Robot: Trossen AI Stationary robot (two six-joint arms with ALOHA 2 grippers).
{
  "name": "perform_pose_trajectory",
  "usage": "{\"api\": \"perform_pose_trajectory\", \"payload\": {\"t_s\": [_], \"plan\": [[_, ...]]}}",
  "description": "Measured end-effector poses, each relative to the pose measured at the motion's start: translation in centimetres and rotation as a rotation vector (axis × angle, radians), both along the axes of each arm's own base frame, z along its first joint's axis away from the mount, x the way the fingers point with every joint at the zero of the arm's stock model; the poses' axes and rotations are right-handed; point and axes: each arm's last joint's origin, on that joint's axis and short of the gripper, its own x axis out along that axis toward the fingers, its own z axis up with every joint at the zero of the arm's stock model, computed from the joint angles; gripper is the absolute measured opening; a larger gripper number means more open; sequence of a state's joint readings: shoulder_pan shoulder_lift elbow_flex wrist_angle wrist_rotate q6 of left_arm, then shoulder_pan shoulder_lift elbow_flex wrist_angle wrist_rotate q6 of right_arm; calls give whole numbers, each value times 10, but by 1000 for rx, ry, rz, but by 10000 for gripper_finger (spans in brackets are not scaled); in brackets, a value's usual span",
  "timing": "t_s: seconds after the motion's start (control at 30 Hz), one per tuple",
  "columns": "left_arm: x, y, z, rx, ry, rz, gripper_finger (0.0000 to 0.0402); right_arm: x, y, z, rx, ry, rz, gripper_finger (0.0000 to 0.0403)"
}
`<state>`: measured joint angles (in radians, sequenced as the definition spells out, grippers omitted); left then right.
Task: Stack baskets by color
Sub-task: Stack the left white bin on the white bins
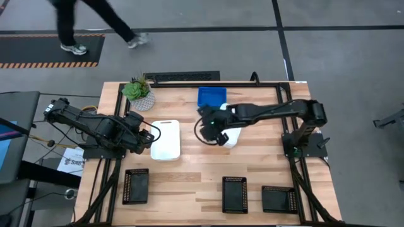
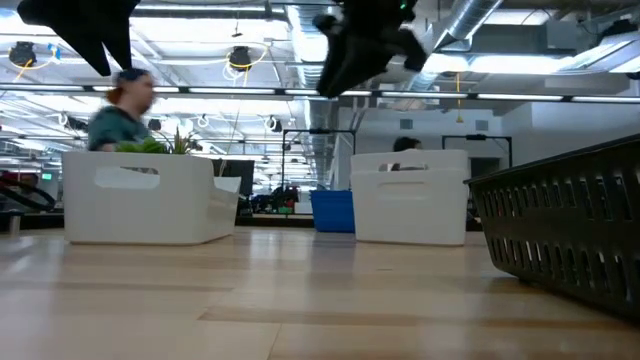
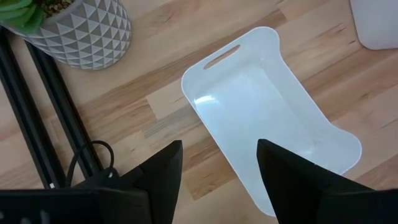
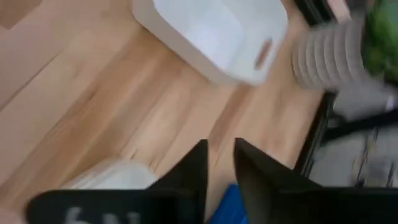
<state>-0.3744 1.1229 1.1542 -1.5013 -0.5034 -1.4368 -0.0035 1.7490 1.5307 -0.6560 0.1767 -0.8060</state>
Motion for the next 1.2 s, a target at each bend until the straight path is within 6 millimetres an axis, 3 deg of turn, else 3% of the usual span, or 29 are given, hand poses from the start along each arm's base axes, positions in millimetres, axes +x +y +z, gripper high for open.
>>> {"api": "perform_pose_trajectory", "payload": {"t_s": [0.2,0.33,0.83,1.07,1.2], "plan": [[0,0,0,0,0,0,197,33,9,-30,-41,-58,155,214],[0,0,0,0,-1,0,197,53,14,-48,-51,-116,244,243],[0,0,0,2,3,-5,197,108,16,-113,-138,12,376,229],[0,0,0,5,9,-10,197,116,13,-130,-163,55,398,226],[-1,0,0,6,11,-14,197,115,10,-132,-161,70,396,202]]}}
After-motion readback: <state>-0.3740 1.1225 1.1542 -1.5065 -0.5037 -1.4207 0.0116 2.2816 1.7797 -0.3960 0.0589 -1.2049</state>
